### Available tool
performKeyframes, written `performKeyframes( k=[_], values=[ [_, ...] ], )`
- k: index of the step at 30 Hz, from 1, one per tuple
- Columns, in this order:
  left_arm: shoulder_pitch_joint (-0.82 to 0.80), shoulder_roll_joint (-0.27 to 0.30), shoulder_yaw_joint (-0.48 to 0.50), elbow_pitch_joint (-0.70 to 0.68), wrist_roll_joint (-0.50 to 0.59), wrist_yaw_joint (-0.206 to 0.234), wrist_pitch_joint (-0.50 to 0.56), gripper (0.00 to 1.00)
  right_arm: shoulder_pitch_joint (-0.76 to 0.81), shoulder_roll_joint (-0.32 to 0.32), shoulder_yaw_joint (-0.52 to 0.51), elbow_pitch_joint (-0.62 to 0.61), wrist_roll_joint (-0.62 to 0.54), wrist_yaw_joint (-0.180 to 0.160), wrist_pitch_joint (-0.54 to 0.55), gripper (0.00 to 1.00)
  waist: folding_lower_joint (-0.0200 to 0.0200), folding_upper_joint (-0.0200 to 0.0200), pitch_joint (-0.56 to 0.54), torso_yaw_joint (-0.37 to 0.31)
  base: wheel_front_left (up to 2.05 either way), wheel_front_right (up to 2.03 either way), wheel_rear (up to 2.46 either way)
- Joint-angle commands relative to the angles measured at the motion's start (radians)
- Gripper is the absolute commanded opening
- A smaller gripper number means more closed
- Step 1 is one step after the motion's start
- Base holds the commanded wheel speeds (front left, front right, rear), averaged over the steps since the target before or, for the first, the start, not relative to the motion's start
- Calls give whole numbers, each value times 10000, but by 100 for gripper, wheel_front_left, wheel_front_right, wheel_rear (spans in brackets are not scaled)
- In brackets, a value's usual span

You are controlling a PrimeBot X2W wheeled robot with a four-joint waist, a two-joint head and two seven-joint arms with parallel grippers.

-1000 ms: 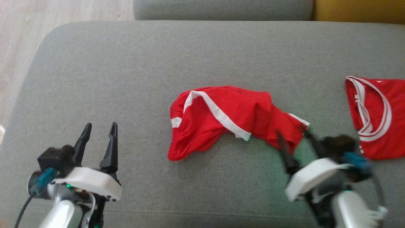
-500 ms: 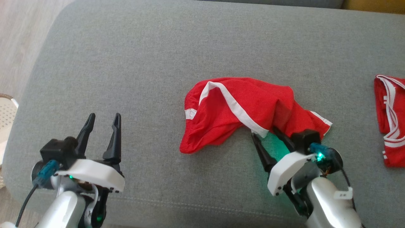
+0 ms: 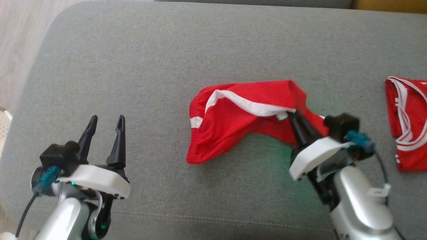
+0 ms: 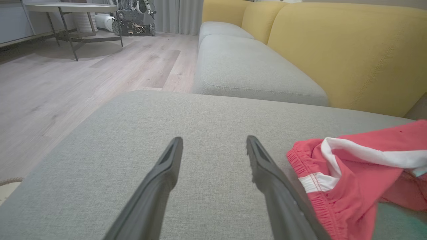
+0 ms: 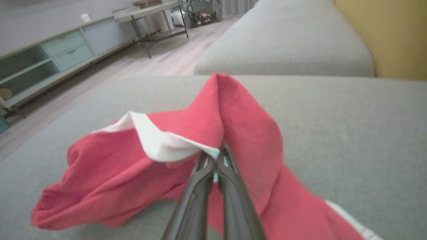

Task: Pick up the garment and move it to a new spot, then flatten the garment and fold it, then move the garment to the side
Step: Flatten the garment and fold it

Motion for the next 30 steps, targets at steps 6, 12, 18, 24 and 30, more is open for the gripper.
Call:
performKeyframes(
  k=[6, 12, 18, 24, 30],
  values=[
    [-370, 273, 447, -412, -47, 103, -141, 100, -35, -536, -731, -2375, -549, -9, 1362, 0, 0, 0, -19, -243, 0, 0, 0],
    [-453, 237, 375, -436, -55, 83, -153, 100, -149, -1598, -1083, -3351, -1175, -9, 2528, 0, 0, 0, 82, -213, 0, 0, 0],
    [-507, 177, 319, -395, -80, 45, -194, 100, 56, -2223, -829, -2984, -1680, -9, 2847, 0, 0, 0, 193, -105, 0, 0, 0],
    [-581, 150, 277, -291, -119, -23, -236, 100, 594, -1741, -834, -1848, -1748, -9, 2517, 100, 0, 0, 276, -21, 0, 0, 0],
    [-525, 225, 241, -207, -153, -29, -165, 100, 1066, -952, -1059, -1775, -1666, -9, 1890, 100, 0, 0, 159, -165, 0, 0, 0]
  ],
)
